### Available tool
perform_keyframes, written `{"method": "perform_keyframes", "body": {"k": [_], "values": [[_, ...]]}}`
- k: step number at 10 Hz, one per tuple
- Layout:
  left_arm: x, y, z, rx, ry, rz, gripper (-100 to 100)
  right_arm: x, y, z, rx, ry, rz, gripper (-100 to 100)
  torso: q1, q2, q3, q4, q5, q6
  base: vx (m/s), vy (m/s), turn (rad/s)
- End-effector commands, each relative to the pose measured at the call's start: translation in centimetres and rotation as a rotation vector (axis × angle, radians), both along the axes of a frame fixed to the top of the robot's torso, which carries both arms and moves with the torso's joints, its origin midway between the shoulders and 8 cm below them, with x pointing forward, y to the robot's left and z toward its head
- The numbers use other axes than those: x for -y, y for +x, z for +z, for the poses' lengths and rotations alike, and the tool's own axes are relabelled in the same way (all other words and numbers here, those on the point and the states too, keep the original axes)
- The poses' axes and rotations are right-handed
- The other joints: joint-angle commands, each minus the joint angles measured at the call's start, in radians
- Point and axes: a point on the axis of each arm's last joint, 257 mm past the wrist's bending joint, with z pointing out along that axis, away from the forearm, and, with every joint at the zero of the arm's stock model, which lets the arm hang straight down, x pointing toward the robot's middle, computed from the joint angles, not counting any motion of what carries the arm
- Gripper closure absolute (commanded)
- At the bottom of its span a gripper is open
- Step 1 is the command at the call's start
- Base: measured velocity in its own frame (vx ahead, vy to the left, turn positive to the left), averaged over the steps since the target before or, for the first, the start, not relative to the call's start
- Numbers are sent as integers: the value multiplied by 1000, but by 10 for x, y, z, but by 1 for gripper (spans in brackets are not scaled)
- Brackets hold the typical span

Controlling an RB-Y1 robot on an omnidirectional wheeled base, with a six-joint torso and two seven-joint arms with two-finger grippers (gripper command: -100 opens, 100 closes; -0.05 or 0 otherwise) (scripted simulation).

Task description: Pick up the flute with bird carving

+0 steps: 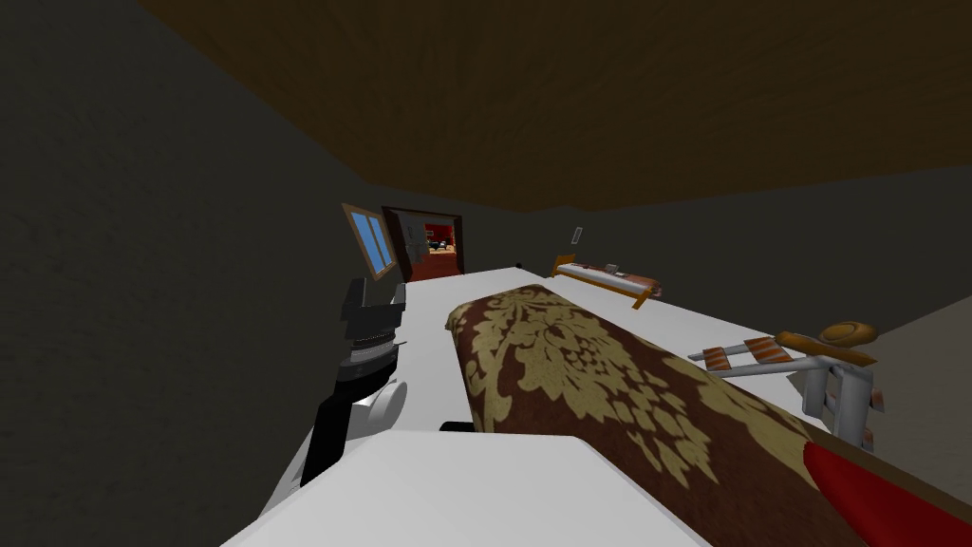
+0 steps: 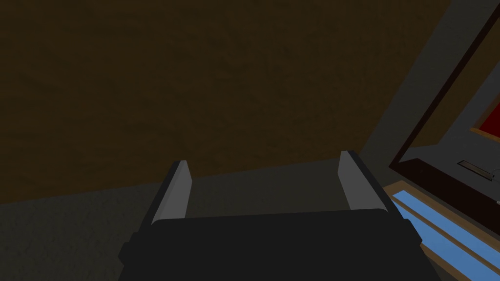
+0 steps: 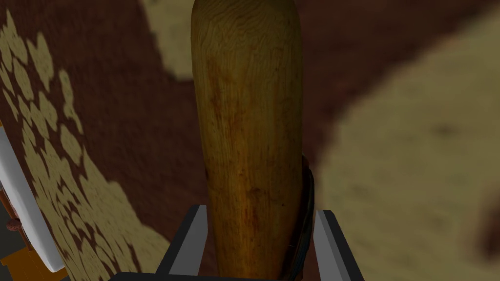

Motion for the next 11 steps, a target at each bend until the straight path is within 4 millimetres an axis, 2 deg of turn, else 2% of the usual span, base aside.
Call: {"method": "perform_keyframes", "body": {"k": [1, 4, 5, 6, 8, 9, 10, 11], "values": [[0, 0, 0, 0, 0, 0, 0, 0, 0, 0, 0, 0, 0, 100, 0, 0, 0, 0, 0, 0, 0, 0, 0], [0, 0, 0, 0, 0, 0, 0, 0, 0, 0, 0, -1, 1, 100, 1, 0, 0, 0, 0, 0, 0, 0, 0], [0, 0, 0, 0, 0, 0, 0, 0, 0, 0, 0, -1, 0, 0, 1, 0, 0, 0, 0, 0, 0, 0, 0], [0, 0, 0, 0, 0, 0, 0, 21, -7, 3, -1, -1, 2, 100, 1, 0, 0, 0, 0, 0, 27, 91, -12], [0, 0, 0, 0, 0, 0, 0, 38, -13, 7, -1, -1, 4, 100, 10, -1, -1, -1, 1, 1, 30, 176, -43], [0, 0, 0, 0, 0, 0, 0, 38, -13, 7, -1, -1, 4, 100, 9, -3, -2, -1, 2, 1, 39, 78, 0], [0, 0, 0, 0, 0, 0, 0, 54, -19, 11, -1, -2, 7, 100, 5, -3, -2, -1, 1, 1, 42, 69, -2], [0, 0, 0, 0, 0, 0, 0, 62, -22, 14, -1, -2, 9, 100, 4, -3, -2, -1, 1, 1, 40, 109, -21]]}}
